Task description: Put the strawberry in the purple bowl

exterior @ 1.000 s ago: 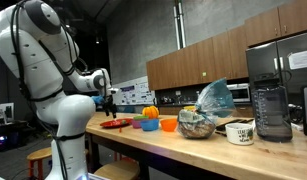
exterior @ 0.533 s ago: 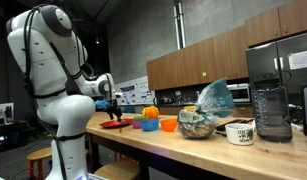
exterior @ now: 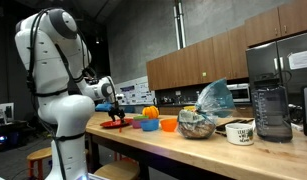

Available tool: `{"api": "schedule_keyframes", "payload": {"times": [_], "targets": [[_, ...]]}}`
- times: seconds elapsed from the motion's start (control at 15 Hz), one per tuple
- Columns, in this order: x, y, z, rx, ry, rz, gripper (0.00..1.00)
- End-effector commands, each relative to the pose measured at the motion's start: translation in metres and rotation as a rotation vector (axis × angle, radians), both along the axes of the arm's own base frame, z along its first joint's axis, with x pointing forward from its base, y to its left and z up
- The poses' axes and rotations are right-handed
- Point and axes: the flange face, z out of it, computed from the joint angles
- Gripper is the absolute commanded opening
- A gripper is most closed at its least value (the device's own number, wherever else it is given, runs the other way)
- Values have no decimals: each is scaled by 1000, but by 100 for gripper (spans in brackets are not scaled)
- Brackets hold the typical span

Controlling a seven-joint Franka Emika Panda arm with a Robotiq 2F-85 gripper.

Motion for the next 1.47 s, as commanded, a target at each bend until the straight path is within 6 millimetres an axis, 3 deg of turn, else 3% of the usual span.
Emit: {"api": "schedule_keyframes", "payload": {"times": [0.0, 0.53, 0.6, 0.67, 0.8, 1.13, 1.4], "targets": [[8, -1, -4, -40, -19, 26, 100], [17, 2, -8, -53, -64, 47, 98], [18, 2, -8, -59, -62, 47, 73], [18, 3, -9, -64, -61, 49, 73], [18, 3, -8, -69, -66, 49, 64], [18, 1, -2, -60, -86, 39, 25], [19, 4, 11, -46, -119, 38, 25]]}}
